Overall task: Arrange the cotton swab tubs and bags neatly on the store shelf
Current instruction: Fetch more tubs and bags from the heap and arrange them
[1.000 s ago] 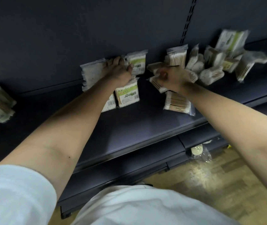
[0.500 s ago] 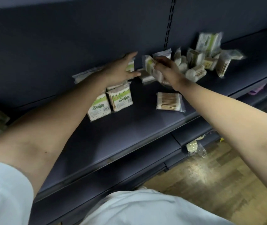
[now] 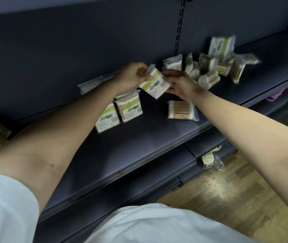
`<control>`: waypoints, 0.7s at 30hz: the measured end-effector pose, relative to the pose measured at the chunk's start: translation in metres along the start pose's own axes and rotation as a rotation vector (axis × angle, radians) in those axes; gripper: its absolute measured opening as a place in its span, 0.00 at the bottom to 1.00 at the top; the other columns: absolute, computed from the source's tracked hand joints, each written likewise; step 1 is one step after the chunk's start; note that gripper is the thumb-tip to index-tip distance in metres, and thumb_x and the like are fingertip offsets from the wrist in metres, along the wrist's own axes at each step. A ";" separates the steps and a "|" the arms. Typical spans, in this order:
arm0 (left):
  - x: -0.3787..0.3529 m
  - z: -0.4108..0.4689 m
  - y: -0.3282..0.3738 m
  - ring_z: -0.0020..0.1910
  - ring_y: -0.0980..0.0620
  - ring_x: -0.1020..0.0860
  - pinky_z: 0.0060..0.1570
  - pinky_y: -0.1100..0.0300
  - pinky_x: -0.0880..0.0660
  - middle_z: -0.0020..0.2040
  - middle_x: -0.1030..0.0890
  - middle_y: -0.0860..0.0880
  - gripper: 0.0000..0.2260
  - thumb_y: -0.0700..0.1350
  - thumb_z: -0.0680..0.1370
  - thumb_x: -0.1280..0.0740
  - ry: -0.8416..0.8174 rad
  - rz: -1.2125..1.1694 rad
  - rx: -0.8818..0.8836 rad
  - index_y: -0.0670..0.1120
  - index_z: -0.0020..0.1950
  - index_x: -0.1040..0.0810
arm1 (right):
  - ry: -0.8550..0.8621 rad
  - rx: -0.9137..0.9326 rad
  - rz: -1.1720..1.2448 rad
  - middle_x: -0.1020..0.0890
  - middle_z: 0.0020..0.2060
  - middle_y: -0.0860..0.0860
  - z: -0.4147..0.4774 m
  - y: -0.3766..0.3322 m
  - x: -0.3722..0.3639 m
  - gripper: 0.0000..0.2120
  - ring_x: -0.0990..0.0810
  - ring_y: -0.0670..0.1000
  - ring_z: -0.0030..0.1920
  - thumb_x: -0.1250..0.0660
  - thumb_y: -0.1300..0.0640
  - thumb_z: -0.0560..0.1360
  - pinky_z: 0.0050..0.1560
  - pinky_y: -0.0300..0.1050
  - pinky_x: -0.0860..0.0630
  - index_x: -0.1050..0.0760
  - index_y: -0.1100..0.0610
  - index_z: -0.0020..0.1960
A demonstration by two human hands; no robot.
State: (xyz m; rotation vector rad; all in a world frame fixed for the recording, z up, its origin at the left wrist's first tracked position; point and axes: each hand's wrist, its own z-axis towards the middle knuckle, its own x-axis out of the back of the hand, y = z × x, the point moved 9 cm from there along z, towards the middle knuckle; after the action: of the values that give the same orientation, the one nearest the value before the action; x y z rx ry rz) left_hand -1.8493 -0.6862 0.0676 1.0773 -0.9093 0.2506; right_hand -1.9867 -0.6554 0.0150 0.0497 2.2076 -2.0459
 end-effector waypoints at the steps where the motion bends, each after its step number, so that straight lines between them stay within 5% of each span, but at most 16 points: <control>1: 0.002 0.001 0.002 0.49 0.55 0.24 0.49 0.62 0.30 0.52 0.21 0.48 0.13 0.46 0.76 0.31 0.027 0.007 -0.008 0.42 0.58 0.23 | 0.016 0.009 -0.006 0.19 0.43 0.51 0.000 -0.001 0.001 0.09 0.19 0.48 0.47 0.38 0.66 0.76 0.53 0.47 0.22 0.25 0.54 0.50; 10: 0.018 0.021 -0.001 0.60 0.50 0.24 0.52 0.69 0.35 0.60 0.21 0.45 0.14 0.38 0.79 0.38 0.196 0.192 -0.030 0.42 0.64 0.24 | 0.035 0.035 -0.117 0.18 0.49 0.51 -0.003 0.005 0.013 0.08 0.19 0.50 0.51 0.38 0.63 0.77 0.55 0.44 0.24 0.24 0.54 0.53; 15: 0.007 0.034 -0.021 0.60 0.47 0.23 0.58 0.64 0.30 0.60 0.21 0.42 0.16 0.30 0.77 0.41 0.153 0.255 -0.004 0.40 0.63 0.24 | 0.090 0.029 -0.115 0.19 0.49 0.52 -0.006 0.010 0.035 0.08 0.20 0.54 0.55 0.38 0.64 0.77 0.59 0.48 0.25 0.24 0.55 0.52; 21: 0.007 0.046 -0.030 0.57 0.41 0.23 0.57 0.55 0.28 0.58 0.21 0.38 0.12 0.36 0.79 0.40 0.182 0.456 -0.024 0.39 0.60 0.22 | 0.154 0.014 -0.100 0.18 0.47 0.52 -0.002 0.017 0.054 0.07 0.18 0.51 0.49 0.39 0.64 0.77 0.57 0.47 0.23 0.24 0.56 0.51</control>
State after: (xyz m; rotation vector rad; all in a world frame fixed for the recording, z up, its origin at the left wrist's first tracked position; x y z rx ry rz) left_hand -1.8510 -0.7409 0.0612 0.7992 -0.9816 0.7023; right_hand -2.0384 -0.6551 -0.0078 0.1041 2.3295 -2.1785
